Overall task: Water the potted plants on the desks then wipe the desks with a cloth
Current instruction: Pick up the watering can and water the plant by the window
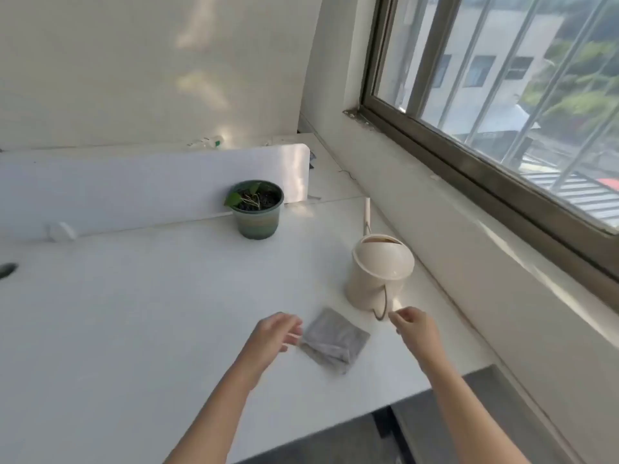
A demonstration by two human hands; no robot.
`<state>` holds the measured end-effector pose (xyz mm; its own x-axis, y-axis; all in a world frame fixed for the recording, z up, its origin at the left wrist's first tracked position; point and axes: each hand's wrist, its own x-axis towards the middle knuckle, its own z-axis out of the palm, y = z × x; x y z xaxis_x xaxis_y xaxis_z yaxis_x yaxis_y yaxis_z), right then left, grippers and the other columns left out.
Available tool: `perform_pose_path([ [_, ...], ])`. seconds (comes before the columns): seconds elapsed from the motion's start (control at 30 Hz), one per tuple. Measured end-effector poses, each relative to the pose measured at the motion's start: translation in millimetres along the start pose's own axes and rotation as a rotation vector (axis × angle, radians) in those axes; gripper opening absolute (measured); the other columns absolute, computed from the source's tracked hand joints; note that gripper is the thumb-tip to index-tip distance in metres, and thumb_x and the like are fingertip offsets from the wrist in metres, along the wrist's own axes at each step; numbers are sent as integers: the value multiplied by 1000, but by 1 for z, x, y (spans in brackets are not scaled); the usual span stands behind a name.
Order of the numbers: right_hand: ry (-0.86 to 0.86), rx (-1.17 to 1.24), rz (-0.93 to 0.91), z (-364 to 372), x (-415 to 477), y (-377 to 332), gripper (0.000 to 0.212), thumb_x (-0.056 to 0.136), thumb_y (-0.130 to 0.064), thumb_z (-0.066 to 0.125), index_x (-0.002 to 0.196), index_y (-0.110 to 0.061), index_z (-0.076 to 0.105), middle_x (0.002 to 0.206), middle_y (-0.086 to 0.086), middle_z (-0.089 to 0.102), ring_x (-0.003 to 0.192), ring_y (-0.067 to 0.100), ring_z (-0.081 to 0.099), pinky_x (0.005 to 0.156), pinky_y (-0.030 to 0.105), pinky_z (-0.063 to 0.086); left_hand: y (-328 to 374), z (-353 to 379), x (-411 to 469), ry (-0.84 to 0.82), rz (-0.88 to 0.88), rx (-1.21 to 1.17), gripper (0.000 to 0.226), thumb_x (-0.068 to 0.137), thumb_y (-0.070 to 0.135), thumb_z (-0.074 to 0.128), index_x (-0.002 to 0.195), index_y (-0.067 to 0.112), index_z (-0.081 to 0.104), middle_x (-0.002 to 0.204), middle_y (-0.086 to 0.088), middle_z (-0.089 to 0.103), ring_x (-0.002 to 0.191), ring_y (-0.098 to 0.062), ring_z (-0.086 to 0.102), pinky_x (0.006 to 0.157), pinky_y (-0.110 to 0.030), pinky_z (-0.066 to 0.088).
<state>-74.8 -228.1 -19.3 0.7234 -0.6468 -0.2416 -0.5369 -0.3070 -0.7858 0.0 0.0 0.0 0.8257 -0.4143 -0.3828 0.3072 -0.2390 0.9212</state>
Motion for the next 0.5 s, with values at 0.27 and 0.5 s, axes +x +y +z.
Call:
perform_pose_path([
  [0.27, 84, -121, 97, 18, 28, -12, 25, 87, -31, 51, 76, -10, 45, 59, -5, 47, 62, 20, 47, 49, 29, 30, 20, 51, 67, -45, -50, 75, 12, 90, 14, 45, 84, 9, 54, 74, -1, 55, 62, -13, 51, 57, -22, 34],
  [0.5, 133, -26, 36, 16, 56, -8, 22, 85, -24, 54, 97, -9, 43, 72, -2, 53, 64, 20, 51, 52, 31, 35, 38, 81, 120, 50, -27, 83, 9, 89, 15, 43, 86, 8, 48, 81, -5, 49, 69, -19, 47, 60, -27, 34],
])
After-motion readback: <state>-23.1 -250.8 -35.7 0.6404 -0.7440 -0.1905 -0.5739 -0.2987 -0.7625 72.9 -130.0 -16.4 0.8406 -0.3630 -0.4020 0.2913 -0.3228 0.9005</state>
